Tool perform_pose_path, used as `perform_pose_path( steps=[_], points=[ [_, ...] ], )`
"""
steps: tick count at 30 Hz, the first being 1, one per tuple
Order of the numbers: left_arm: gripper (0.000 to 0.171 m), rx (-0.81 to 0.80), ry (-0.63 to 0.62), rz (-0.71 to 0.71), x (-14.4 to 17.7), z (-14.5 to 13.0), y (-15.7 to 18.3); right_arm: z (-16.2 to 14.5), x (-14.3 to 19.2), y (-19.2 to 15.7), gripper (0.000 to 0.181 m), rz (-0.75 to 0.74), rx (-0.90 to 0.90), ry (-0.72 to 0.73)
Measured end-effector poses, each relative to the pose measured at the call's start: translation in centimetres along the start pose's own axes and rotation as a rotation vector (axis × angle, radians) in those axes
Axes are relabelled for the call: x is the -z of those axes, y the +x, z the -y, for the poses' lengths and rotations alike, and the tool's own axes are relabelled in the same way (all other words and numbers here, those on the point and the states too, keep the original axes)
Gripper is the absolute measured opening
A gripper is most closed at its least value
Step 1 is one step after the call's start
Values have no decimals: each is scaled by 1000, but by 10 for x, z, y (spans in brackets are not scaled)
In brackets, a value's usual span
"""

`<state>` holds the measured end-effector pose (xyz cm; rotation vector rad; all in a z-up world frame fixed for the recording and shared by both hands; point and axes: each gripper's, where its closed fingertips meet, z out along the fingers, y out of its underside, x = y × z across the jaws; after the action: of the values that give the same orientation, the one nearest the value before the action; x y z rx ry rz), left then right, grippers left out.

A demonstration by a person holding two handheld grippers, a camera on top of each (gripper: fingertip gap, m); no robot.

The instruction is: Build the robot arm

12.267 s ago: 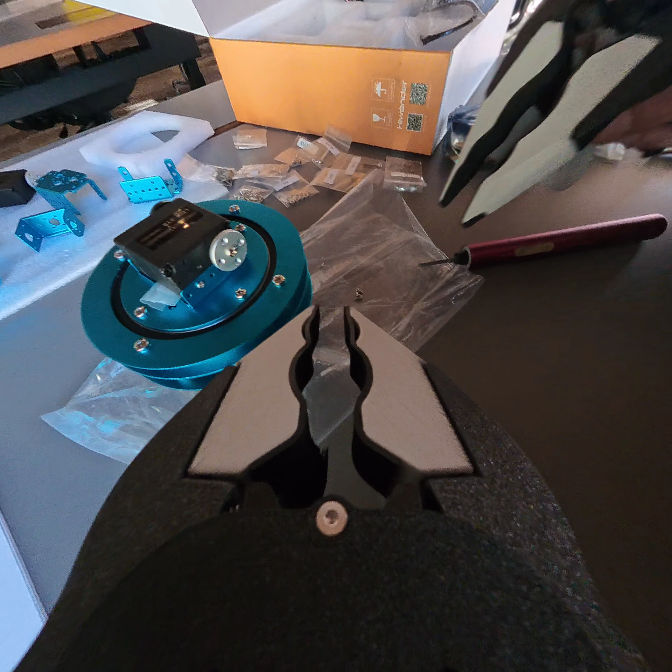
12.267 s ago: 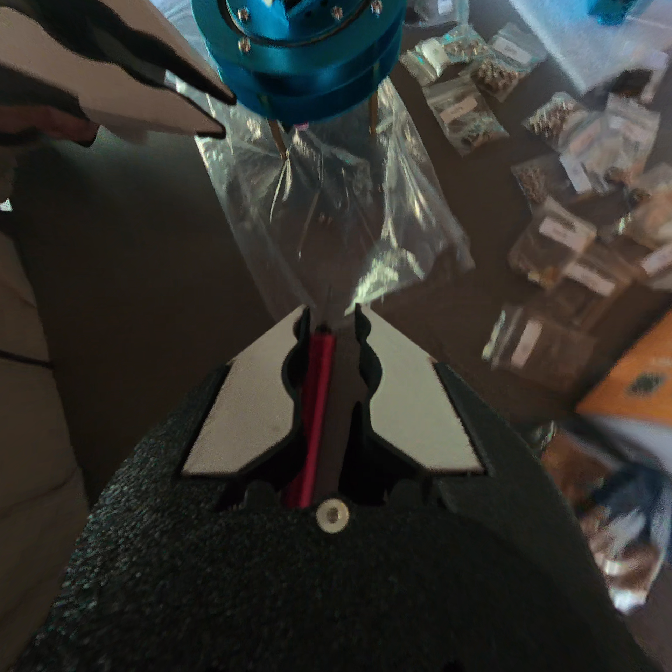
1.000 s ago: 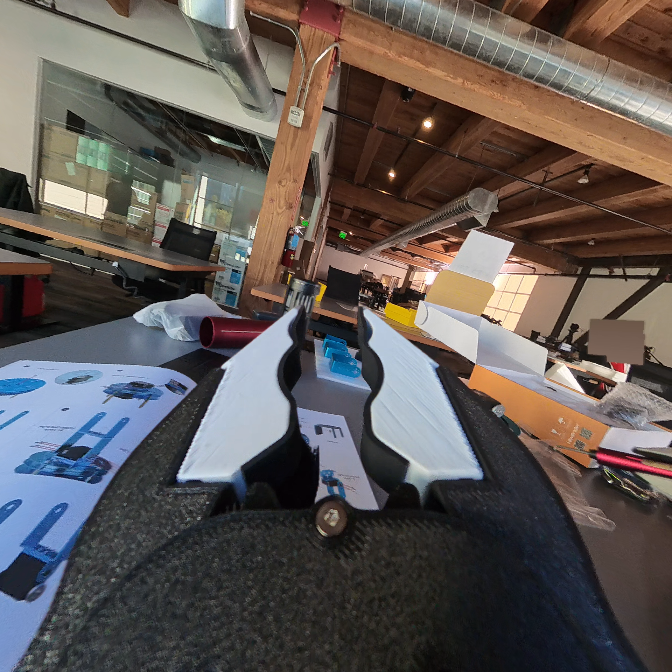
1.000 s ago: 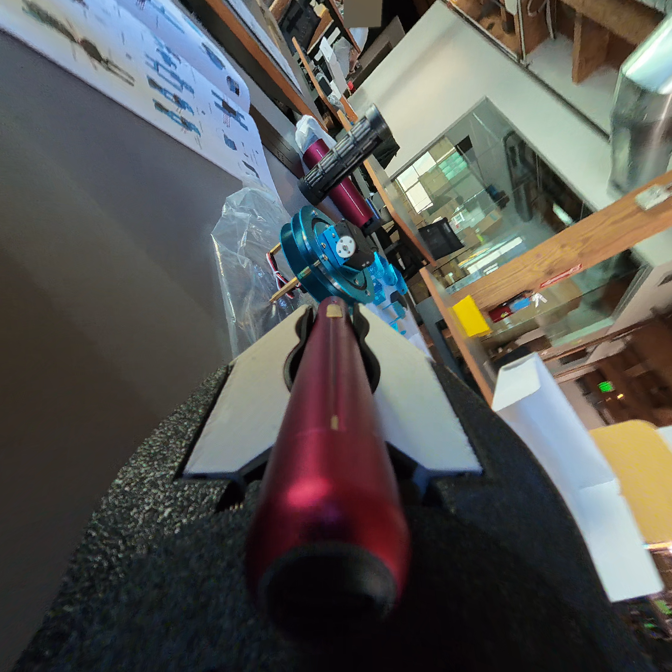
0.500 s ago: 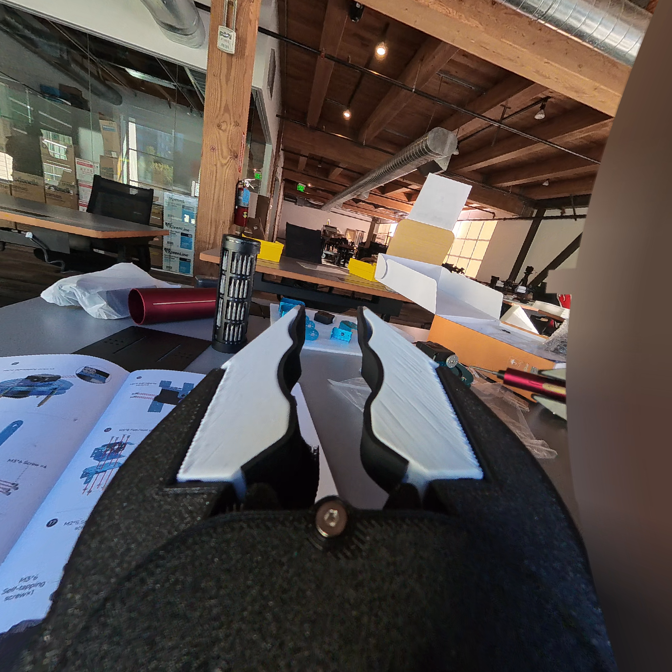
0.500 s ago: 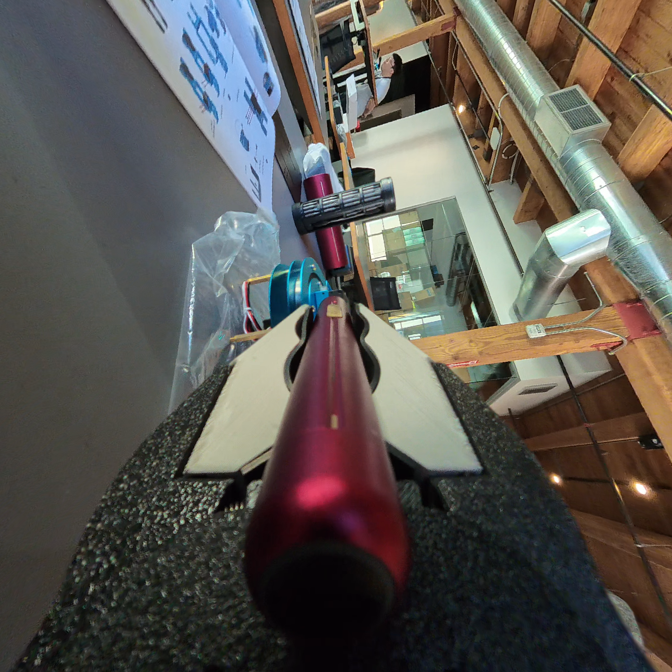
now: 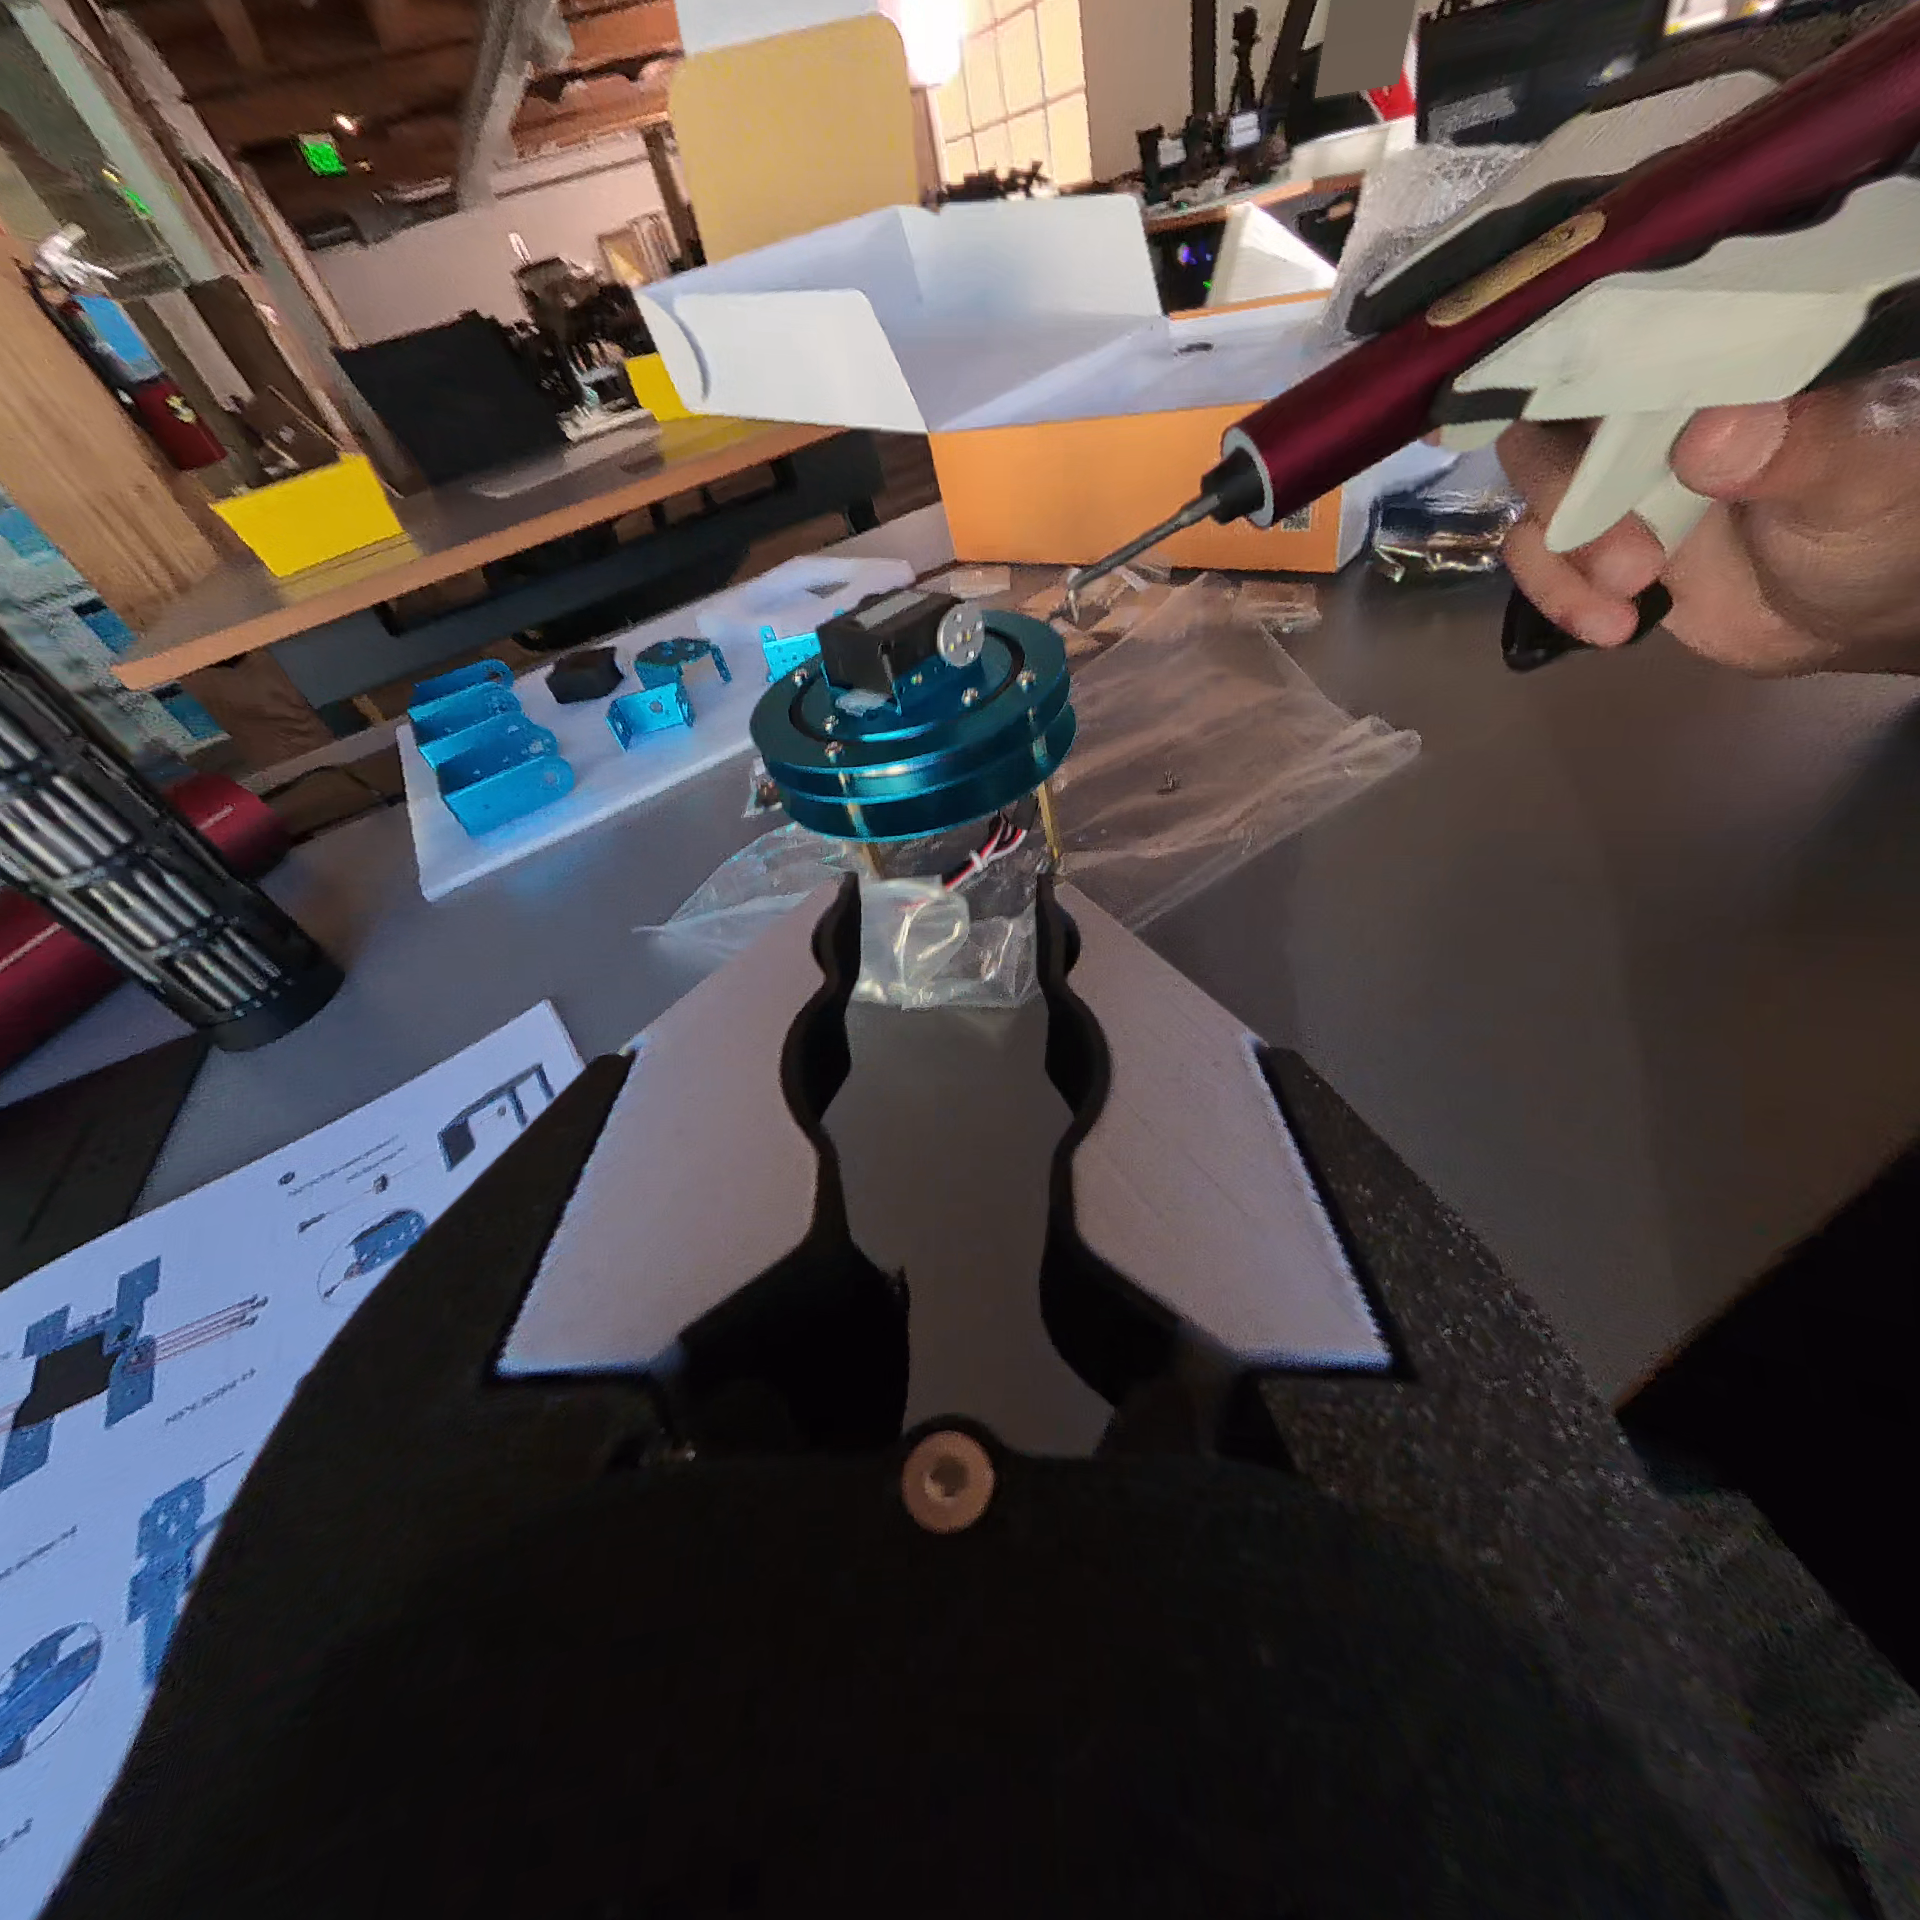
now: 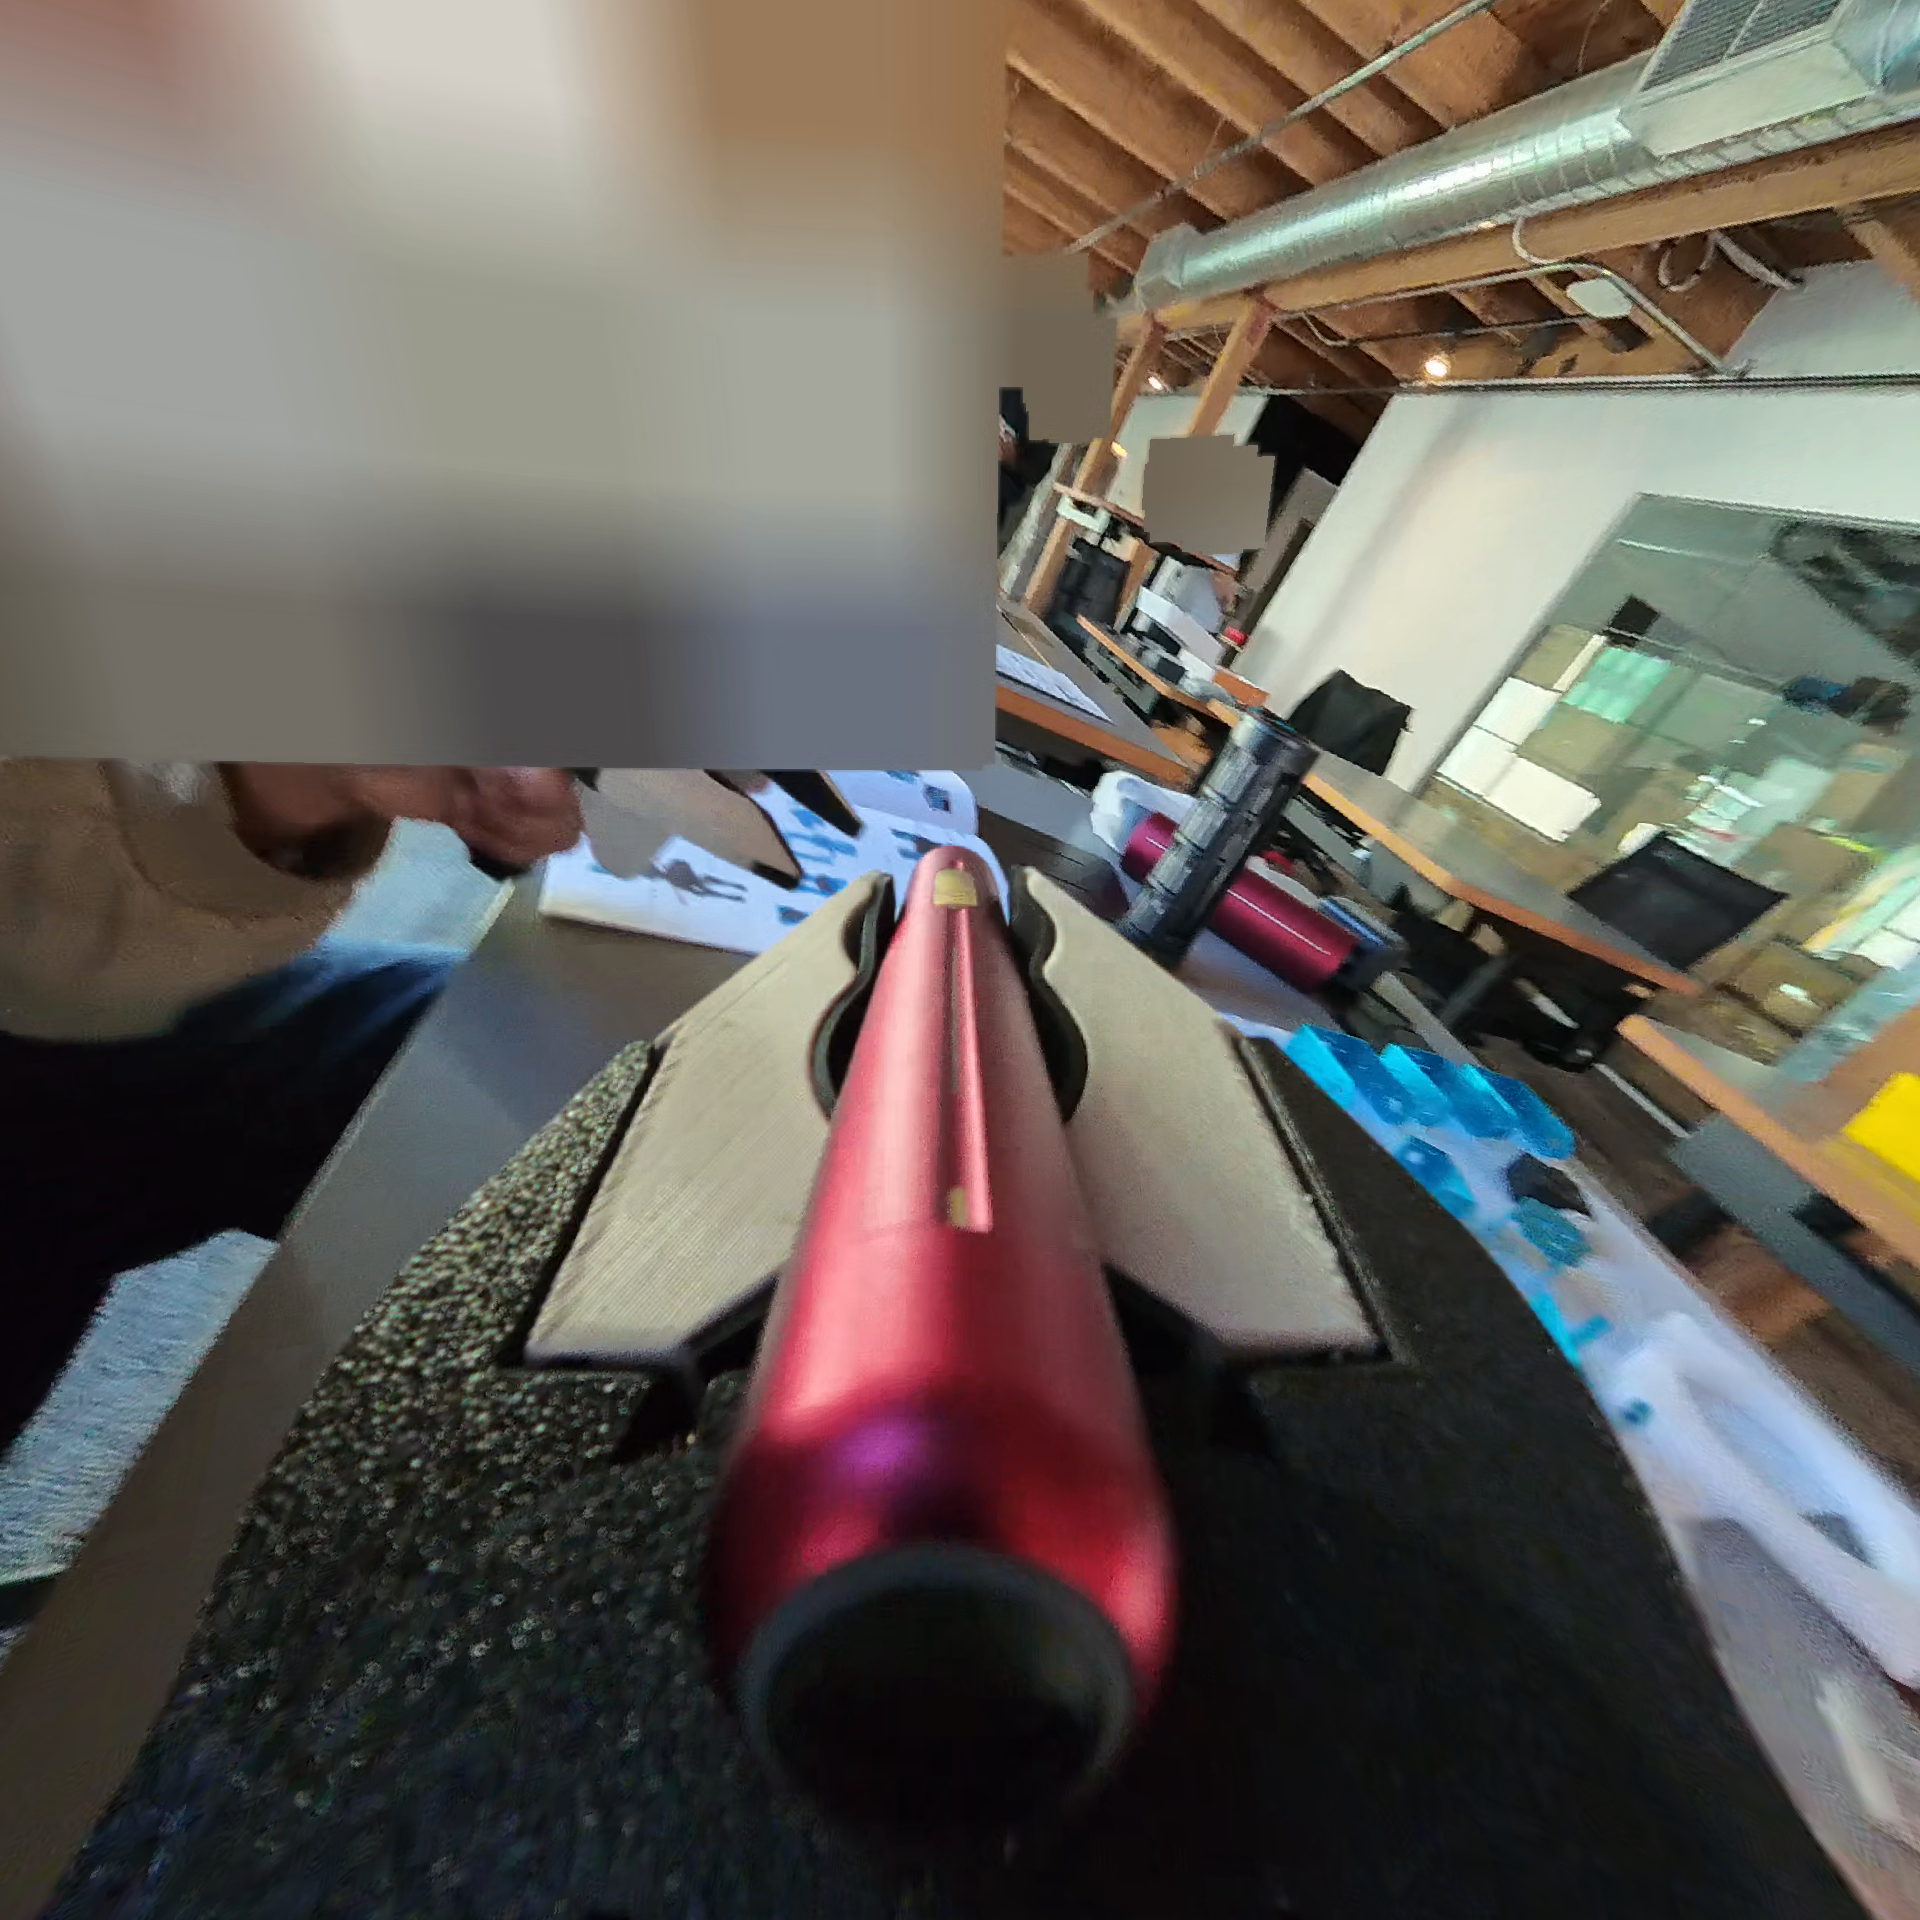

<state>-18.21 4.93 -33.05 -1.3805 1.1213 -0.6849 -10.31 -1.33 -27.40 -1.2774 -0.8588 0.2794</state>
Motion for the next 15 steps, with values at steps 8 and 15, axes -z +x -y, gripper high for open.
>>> perform_pose_path(
  steps=[8,15],
  points=[
    [27,12,99,-114,-16,14,38,-2,0,-26,22,121,23,2],
    [19,100,111,-205,-13,11,44,-8,3,-33,20,157,72,-29]
  ],
)
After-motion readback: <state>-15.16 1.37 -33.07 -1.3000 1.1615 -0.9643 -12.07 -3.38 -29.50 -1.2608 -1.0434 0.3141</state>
